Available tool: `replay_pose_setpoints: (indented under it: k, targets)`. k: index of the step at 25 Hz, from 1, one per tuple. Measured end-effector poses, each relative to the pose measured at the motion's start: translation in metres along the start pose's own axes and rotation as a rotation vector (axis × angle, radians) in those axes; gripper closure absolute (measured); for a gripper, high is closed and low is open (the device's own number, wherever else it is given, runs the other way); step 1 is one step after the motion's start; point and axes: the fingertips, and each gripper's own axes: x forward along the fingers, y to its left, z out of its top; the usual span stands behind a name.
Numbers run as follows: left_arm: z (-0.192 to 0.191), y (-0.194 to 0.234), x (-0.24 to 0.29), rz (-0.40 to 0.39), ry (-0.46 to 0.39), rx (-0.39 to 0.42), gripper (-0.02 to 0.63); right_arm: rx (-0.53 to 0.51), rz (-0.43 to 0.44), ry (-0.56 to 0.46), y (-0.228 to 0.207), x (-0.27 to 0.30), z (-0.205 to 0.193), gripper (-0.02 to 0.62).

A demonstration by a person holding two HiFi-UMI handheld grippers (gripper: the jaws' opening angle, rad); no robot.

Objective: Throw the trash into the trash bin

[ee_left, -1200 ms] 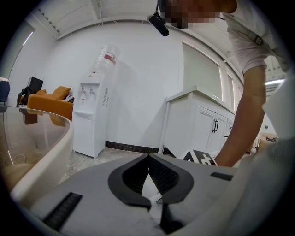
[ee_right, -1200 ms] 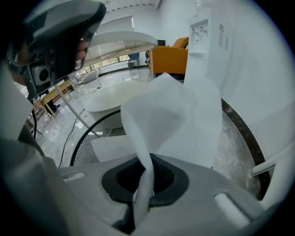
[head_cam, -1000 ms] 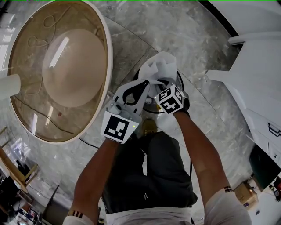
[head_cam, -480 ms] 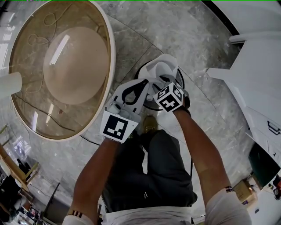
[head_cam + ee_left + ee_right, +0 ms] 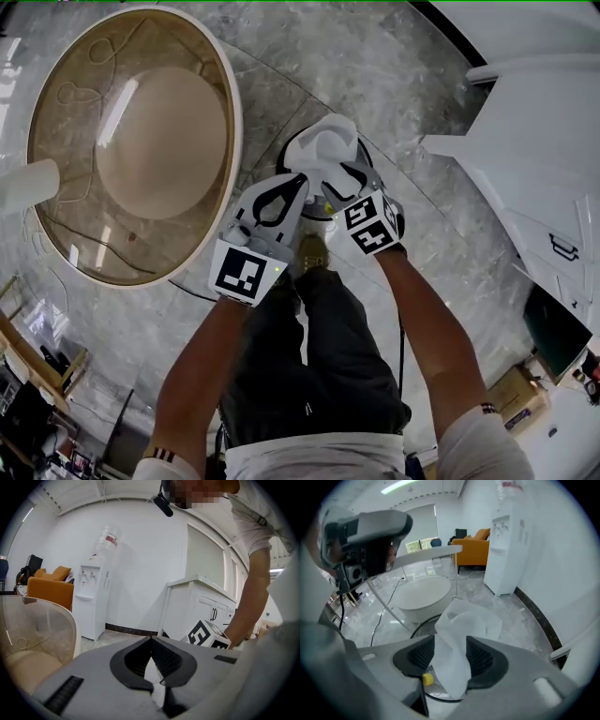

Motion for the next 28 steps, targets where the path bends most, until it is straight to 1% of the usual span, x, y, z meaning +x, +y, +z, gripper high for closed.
replay_pose_setpoints:
  k: [7,12,15,20,28]
  targets:
    - [0.049,-0.012,-0.02,-0.009,-0.015,0.002,0.606,0.079,-0.051,-0.163,0.0,-0.078,0.054,0.395]
    - [0.093,-0.018,-0.043,0.005,-0.034,0.005,0.606,0.099,-0.082,-0.283,0.005,-0.143,0.106,0.412]
    - [0.128,-0.022,-0.062,0.029,-0.053,-0.008,0.606,0.098,-0.095,-0.363,0.011,-0.189,0.141,0.443]
    - [0.194,-0.037,-0.093,0.043,-0.127,-0.009,0.606,0.097,-0.1,-0.5,0.029,-0.267,0.198,0.488]
    - [0.267,-0.071,-0.133,0.03,-0.174,0.025,0.606,0.107,-0.088,-0.654,0.069,-0.36,0.249,0.543]
